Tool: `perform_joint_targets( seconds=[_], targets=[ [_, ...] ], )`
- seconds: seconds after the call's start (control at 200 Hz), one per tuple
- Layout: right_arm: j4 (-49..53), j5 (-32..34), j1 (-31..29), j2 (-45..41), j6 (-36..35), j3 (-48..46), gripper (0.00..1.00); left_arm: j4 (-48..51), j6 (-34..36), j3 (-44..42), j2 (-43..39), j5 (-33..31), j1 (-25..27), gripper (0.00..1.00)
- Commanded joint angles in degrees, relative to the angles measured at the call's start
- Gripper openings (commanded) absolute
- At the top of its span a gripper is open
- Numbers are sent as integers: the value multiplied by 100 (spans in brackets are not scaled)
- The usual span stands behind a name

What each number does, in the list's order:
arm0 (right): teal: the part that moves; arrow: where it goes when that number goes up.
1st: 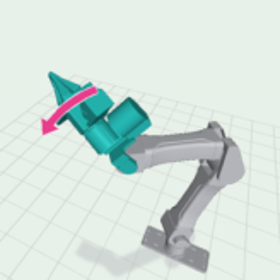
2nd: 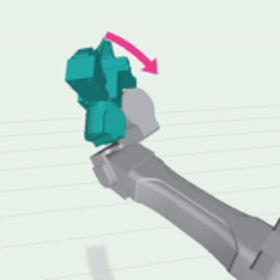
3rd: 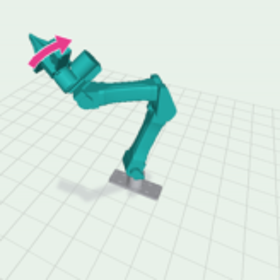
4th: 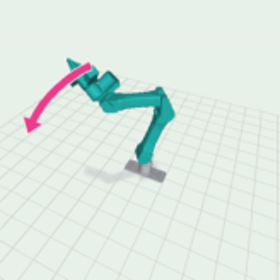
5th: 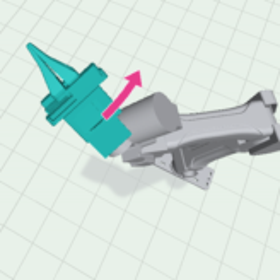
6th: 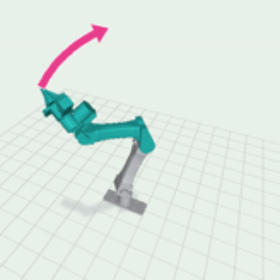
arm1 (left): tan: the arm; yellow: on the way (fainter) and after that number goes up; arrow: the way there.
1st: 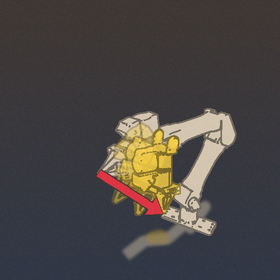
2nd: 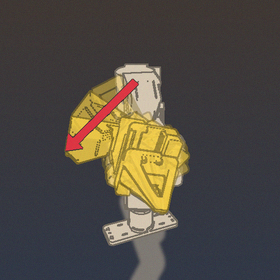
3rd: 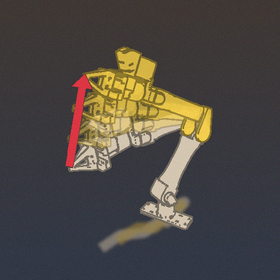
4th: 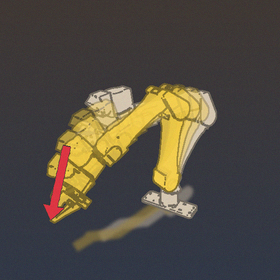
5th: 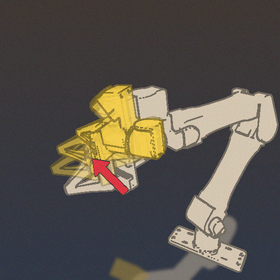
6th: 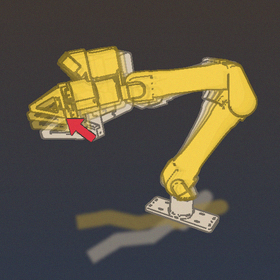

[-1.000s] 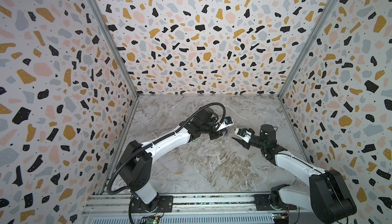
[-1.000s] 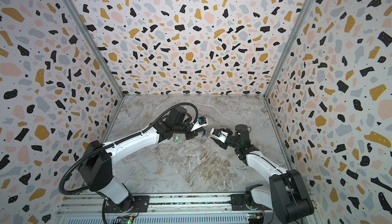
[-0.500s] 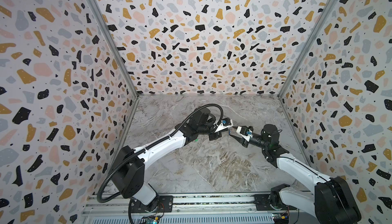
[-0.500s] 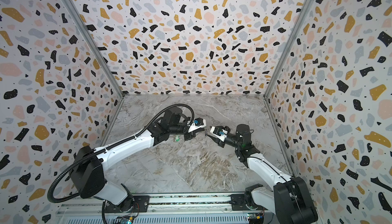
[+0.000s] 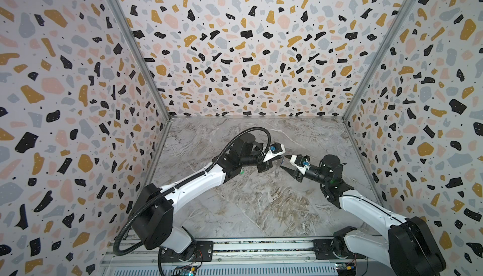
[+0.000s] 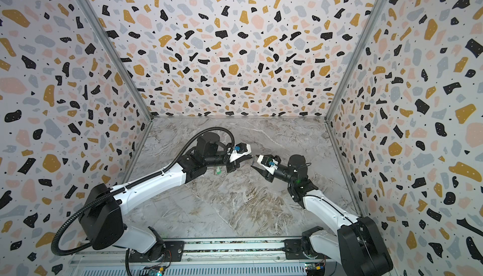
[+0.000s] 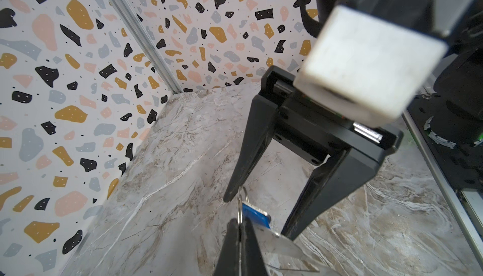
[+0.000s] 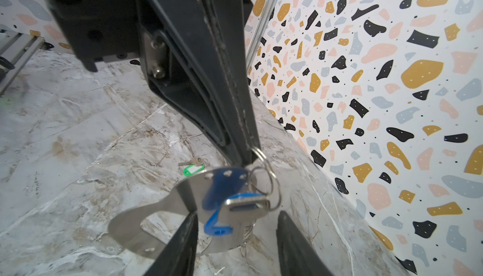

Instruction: Remove the keys from the keyring

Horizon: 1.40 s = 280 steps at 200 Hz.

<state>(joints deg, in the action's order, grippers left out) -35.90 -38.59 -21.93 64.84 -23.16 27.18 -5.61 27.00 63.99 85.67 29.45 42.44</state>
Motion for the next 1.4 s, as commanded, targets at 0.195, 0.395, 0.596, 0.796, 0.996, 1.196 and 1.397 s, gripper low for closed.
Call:
perform_joint_targets(
  seconds=[0.195, 0.395, 0.596, 0.796, 0.996, 1.196, 1.397],
  targets=[
    [-817, 568, -98, -263, 514, -88, 46, -520, -163, -86, -165, 80, -30, 0],
    [-982, 670, -135, -366, 532, -182, 44, -554, -169, -99, -157, 70, -36, 0],
    [-950, 751, -153, -385, 480, -221, 36, -590, -178, -90, -153, 79, -28, 0],
    [-779, 998, -195, -400, 286, -222, 27, -591, -197, -57, -162, 114, -29, 0],
    [-723, 1302, -299, -430, 3, -211, 14, -626, -231, -16, -151, 139, -41, 0],
    [-569, 1631, -343, -557, -268, -265, 4, -837, -527, -54, -160, 268, -138, 0],
    [-488, 1723, -337, -656, -392, -314, 0, -1258, -738, -119, -196, 393, -230, 0]
  ],
)
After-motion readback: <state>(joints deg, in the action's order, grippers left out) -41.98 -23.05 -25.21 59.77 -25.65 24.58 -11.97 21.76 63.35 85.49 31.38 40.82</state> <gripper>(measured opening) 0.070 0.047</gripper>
